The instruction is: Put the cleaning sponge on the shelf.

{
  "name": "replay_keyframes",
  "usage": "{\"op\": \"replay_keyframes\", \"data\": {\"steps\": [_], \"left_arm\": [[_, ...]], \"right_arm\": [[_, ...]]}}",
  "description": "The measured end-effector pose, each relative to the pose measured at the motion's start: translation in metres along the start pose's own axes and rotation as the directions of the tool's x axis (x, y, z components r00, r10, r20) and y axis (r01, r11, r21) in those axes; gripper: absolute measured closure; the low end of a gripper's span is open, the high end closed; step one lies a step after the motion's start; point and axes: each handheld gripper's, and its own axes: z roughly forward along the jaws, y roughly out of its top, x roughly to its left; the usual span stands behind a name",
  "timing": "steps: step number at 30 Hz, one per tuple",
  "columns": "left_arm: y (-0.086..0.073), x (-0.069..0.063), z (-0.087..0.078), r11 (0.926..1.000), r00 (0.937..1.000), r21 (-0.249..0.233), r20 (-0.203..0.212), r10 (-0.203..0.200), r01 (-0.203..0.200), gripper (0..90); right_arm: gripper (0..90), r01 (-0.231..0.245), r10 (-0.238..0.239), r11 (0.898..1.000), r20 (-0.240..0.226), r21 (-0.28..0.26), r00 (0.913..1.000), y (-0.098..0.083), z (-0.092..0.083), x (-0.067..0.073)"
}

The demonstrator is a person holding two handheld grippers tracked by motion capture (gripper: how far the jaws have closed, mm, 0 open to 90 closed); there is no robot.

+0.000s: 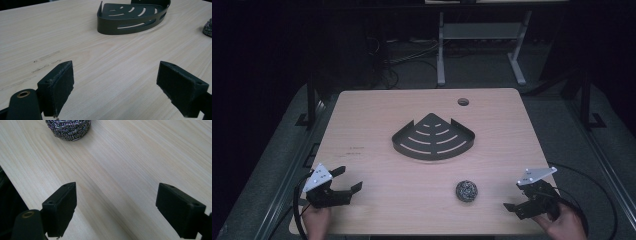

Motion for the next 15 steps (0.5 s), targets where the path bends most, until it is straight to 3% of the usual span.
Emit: {"op": "replay_keyframes", "data": {"steps": [15], "left_arm": [[-0.0002, -0.0006, 0.0001, 1.0000, 1.0000, 0.000, 0.000, 0.000, 0.000, 13.7]], "right_arm": [[16.2, 0.032, -0.032, 0.999, -0.011, 0.025, 0.9994, 0.0098, 0.0060, 0.0086]]}}
